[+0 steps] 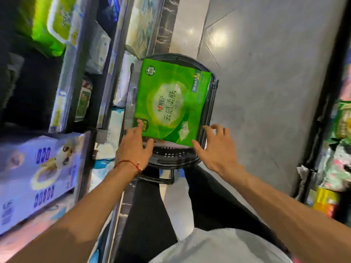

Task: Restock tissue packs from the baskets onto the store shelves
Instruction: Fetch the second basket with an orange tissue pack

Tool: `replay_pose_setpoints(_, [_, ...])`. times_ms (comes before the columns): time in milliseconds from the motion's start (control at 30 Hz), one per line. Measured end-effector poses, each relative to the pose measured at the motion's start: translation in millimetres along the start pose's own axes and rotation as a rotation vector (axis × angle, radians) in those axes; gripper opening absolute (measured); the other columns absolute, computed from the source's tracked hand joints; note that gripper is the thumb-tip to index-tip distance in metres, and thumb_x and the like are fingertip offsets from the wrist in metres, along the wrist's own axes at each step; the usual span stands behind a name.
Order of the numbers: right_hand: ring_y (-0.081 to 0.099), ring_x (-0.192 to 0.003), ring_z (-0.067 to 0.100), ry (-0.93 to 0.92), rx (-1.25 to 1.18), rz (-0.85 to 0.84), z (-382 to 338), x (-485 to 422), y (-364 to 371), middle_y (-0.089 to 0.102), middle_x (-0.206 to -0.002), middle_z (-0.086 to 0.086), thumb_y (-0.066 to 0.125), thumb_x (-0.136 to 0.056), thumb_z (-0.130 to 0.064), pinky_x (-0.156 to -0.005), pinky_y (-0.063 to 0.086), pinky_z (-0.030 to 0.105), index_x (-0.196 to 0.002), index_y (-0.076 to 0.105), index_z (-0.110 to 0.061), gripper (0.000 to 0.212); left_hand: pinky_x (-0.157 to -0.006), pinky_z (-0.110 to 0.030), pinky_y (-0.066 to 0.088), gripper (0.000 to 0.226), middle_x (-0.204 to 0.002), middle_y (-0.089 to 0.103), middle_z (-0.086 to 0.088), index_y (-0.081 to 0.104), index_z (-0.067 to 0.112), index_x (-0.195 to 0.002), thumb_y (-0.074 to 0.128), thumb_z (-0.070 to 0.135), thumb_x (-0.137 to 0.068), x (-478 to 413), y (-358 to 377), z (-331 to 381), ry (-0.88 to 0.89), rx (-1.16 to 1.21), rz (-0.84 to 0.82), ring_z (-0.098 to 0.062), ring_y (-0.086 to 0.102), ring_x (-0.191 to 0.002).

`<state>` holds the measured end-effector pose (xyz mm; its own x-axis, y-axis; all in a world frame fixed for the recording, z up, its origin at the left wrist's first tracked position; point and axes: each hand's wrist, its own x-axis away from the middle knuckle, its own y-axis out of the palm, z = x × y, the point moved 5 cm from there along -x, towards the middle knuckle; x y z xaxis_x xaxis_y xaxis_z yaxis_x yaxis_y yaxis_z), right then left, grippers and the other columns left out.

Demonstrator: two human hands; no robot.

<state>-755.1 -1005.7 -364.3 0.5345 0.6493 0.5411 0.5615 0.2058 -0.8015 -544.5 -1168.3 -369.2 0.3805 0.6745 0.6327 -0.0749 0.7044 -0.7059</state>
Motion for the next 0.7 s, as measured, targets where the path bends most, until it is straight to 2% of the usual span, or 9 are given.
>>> replay_pose_setpoints(167, [0.048, -0.128, 0.036, -0.186, 0.111, -0.01, -7, 53, -43, 0.059, -0.137, 0.012, 0.044, -0.092, -0.067, -0.098, 0.048, 0.049, -0.144, 0.058, -0.019, 0.072, -0.104, -0.049, 0.044, 0.066, -0.149, 0.044, -0.014, 0.03, 0.016, -0.159, 0.053, 0.034, -0.101, 97, 3, 38, 0.006, -0.078, 0.055, -0.036, 0.043, -0.133])
replay_pose_setpoints(400, [0.056, -0.111, 0.033, -0.503, 0.28, 0.067, -19, 123, -75, 0.063, -0.123, 0.009, 0.053, -0.09, -0.063, -0.09, 0.046, 0.044, -0.137, 0.064, -0.017, 0.066, -0.091, -0.05, 0.054, 0.06, -0.143, 0.052, -0.011, 0.047, 0.015, -0.15, 0.059, 0.033, -0.093, 209, 12, 52, 0.023, -0.106, 0.259, -0.032, 0.05, -0.124])
replay_pose_setpoints(567, [0.056, -0.118, 0.037, -0.716, 0.366, 0.099, -27, 187, -89, 0.064, -0.128, 0.011, 0.056, -0.089, -0.056, -0.095, 0.049, 0.048, -0.138, 0.063, -0.016, 0.064, -0.089, -0.047, 0.053, 0.057, -0.141, 0.057, -0.009, 0.054, 0.017, -0.146, 0.05, 0.043, -0.095, 280, 10, 50, 0.0, -0.213, 0.415, -0.031, 0.054, -0.126])
replay_pose_setpoints(700, [0.057, -0.118, 0.038, -0.889, 0.394, 0.15, -28, 239, -98, 0.063, -0.127, 0.012, 0.06, -0.089, -0.055, -0.095, 0.047, 0.047, -0.136, 0.064, -0.016, 0.061, -0.092, -0.049, 0.052, 0.058, -0.139, 0.058, -0.009, 0.055, 0.018, -0.144, 0.058, 0.043, -0.092, 345, 19, 39, -0.048, -0.204, 0.486, -0.034, 0.056, -0.125])
